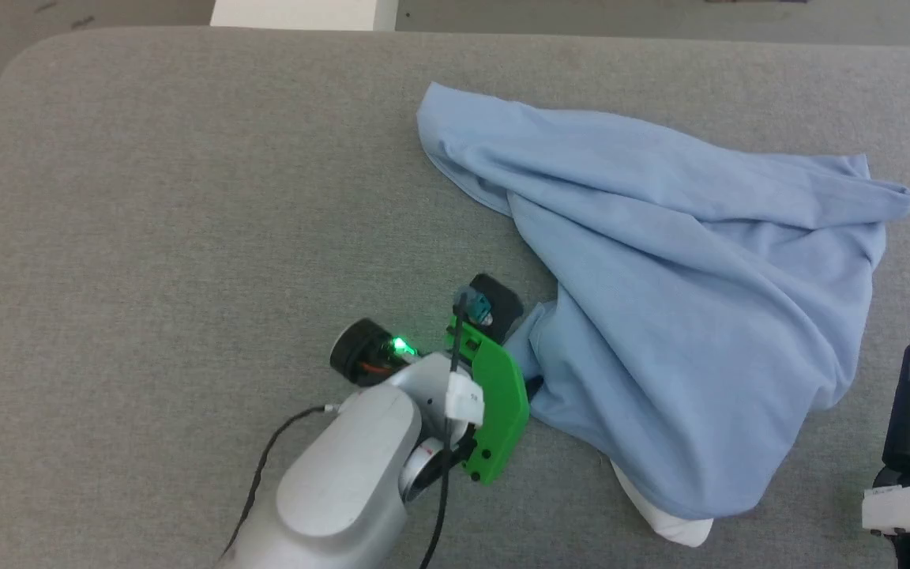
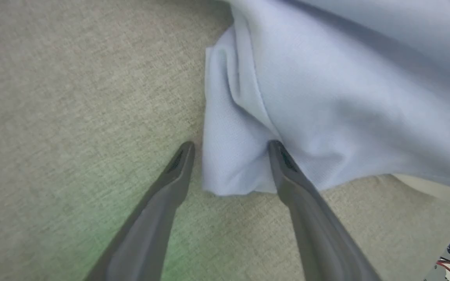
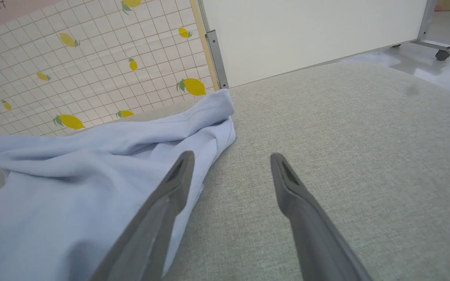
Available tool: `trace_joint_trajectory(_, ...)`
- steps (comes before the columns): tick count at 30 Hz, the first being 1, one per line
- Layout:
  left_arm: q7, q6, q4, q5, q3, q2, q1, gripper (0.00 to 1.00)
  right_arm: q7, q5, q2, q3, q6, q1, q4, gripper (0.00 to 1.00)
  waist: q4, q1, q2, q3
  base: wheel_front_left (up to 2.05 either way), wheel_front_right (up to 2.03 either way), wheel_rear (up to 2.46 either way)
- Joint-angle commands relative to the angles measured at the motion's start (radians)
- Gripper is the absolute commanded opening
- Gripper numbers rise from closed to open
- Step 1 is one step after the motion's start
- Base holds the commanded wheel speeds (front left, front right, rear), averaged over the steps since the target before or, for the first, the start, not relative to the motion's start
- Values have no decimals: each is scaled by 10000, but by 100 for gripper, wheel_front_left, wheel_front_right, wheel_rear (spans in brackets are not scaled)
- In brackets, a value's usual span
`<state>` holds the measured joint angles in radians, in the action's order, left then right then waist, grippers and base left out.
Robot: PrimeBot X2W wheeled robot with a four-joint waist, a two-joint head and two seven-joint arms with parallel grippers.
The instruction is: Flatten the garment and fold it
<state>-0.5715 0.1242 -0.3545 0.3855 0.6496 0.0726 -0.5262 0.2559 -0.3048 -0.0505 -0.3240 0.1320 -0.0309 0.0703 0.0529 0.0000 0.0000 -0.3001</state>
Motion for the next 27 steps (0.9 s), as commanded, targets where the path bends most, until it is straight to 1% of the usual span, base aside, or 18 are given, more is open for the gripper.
trace_joint_trajectory(1,-216,55,-369,-202,152,120,-159,100,56,-54,3,18,-13,202,26,100,-171,0,0,-194,0,0,0)
trace_joint_trajectory(2,-289,56,-514,-178,226,120,-180,100,56,-61,3,17,-13,228,36,100,-189,0,0,-208,0,0,0)
trace_joint_trajectory(3,-325,57,-642,-52,287,100,-169,46,56,-73,3,10,-13,255,48,100,-212,0,0,-220,0,0,0)
trace_joint_trajectory(4,-329,59,-714,69,355,83,-153,0,57,-84,3,1,-13,274,57,100,-228,0,0,-222,0,0,0)
trace_joint_trajectory(7,-298,61,-814,655,726,57,-61,0,57,-113,3,-69,-13,282,116,100,-206,0,0,-112,0,0,0)
trace_joint_trajectory(10,281,62,-686,1189,781,76,-36,0,57,-124,3,-123,-13,203,226,100,-61,0,0,203,0,0,0)
trace_joint_trajectory(13,1155,63,-356,1765,289,214,49,0,58,-136,3,-110,-13,84,312,100,145,0,0,703,0,0,0)
trace_joint_trajectory(14,1613,57,16,2087,-136,451,296,0,58,-136,3,-74,-13,-21,361,100,268,0,0,1027,0,0,0)
trace_joint_trajectory(16,1975,-96,585,2441,-643,768,812,0,58,-143,3,-35,-13,-166,384,100,387,0,0,1316,0,0,0)
trace_joint_trajectory(18,2238,-430,1301,2631,-1102,1237,1567,0,58,-156,3,-50,-13,-319,429,100,513,0,0,1536,0,0,0)
trace_joint_trajectory(21,2529,-1182,2467,2865,-1786,1952,3147,0,58,-161,3,-60,-13,-519,440,100,684,0,0,1665,0,0,0)
trace_joint_trajectory(22,2595,-1407,2780,2969,-1963,2086,3661,0,58,-158,3,-60,-13,-554,433,100,720,0,0,1666,0,0,0)
trace_joint_trajectory(23,2669,-1657,3142,3152,-2160,2180,4313,0,58,-150,3,-71,-13,-596,422,100,782,0,0,1661,0,0,0)
trace_joint_trajectory(27,2830,-2241,4050,3894,-2573,2179,6363,0,15,-107,3,-117,-13,-668,332,100,988,0,0,1579,0,0,0)
